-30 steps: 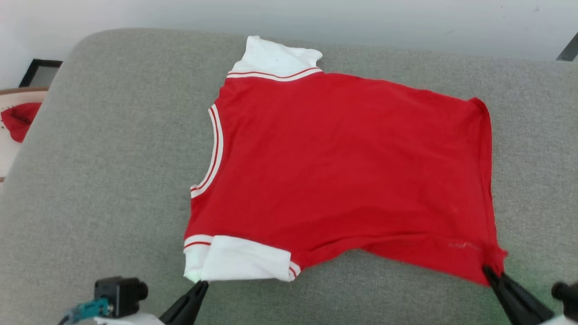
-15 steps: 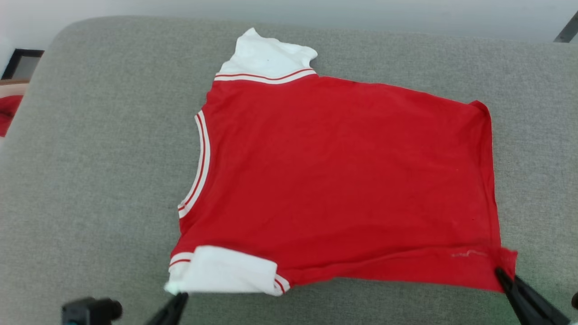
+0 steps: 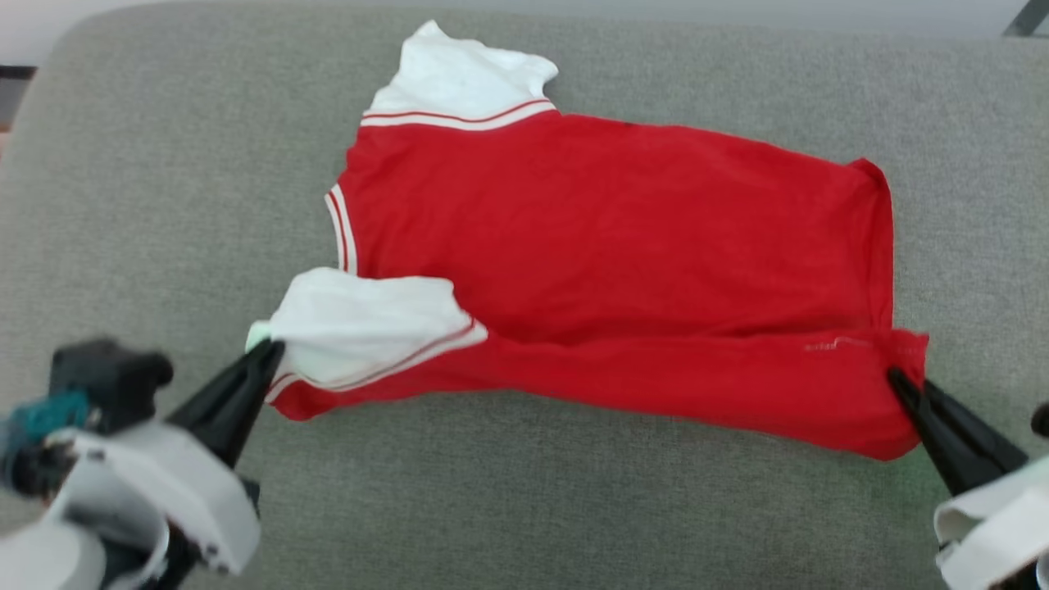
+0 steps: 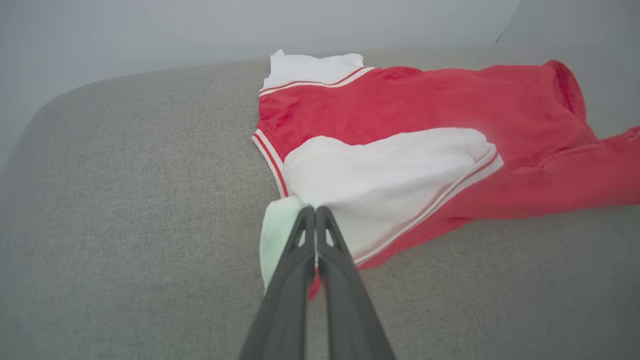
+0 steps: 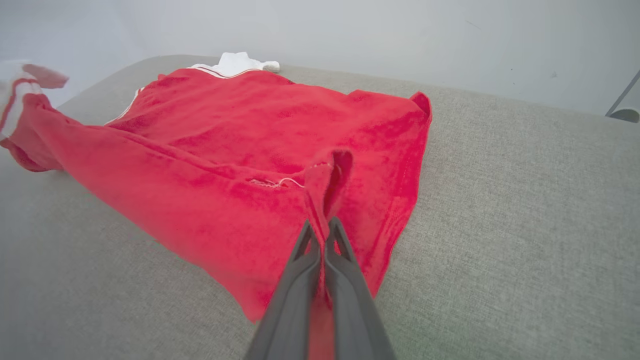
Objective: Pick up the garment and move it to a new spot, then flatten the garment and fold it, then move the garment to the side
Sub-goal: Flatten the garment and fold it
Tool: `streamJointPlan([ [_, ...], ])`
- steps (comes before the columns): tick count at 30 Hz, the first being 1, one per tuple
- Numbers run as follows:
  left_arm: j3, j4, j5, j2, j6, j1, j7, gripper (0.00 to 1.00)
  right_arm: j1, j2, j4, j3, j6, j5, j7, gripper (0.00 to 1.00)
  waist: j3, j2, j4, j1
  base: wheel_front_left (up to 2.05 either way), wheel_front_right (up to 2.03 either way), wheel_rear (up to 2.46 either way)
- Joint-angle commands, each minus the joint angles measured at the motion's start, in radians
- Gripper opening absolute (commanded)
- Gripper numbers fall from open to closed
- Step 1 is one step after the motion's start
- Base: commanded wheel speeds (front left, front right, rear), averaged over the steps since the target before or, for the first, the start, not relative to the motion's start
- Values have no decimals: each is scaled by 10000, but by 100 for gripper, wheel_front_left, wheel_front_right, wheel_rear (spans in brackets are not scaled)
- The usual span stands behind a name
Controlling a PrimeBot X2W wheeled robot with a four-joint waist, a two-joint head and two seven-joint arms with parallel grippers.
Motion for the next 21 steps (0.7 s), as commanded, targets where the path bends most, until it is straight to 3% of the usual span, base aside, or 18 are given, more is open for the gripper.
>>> streamJointPlan([
  [1,-70,263,170,-176,-240,-352,188,0,-284,-27,91,37,-7,-65,87,0,189,0,-112,0,0,0,0],
  [10,-831,2887,887,-1371,-1848,-2191,1471,0,-1610,154,806,234,-7,-278,667,0,767,0,-347,0,0,0,0],
  [19,-1224,4503,641,-2400,-2685,-2802,2004,0,-1972,329,1167,327,-7,-287,1055,0,890,0,-417,0,0,0,0],
  [21,-1205,4710,519,-2531,-2739,-2842,2058,17,-1988,369,1243,347,-7,-202,1164,0,839,0,-411,0,0,0,0],
])
